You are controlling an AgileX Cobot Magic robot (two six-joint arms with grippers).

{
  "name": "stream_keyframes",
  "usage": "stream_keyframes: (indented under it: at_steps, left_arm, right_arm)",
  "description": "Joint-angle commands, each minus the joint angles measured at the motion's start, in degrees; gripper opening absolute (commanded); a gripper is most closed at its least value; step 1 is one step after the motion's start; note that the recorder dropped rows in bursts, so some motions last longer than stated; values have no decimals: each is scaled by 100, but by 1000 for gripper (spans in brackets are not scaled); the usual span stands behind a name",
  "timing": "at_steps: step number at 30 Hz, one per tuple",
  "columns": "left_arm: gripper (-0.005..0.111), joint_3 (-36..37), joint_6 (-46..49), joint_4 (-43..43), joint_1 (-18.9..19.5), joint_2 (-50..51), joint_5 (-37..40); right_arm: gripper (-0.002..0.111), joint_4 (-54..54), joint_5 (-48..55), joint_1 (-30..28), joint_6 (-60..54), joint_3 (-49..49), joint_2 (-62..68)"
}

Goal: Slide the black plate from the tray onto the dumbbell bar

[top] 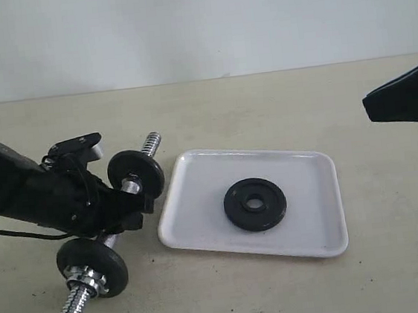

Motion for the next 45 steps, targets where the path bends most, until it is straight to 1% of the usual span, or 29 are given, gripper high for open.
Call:
stream_keyframes:
  at_steps: [1,6,21,28,36,39,45]
  left_arm:
    - [4,45,64,269,16,80,-492]
    - [4,45,64,269,16,80,-642]
    - [4,45,64,438,16,56,-653]
    - [4,45,64,465,16,-209,-829]
    - [4,379,64,478,16,-461,-1304]
    - [4,516,64,478,16,-461,-1377]
    - [4,542,87,478,16,-461,-1392]
  right_arm:
    - [0,-18,16,3,-17,-20,-2]
    - [0,-18,16,3,-17,-20,-2]
    - [0,-18,-27,3,-17,-20,-2]
    - [0,-18,-25,3,-29,-20,-2]
    - [0,-18,-25,3,-29,-20,-2]
    - [0,-18,-25,3,-29,-20,-2]
    - [0,-18,-25,3,-29,-20,-2]
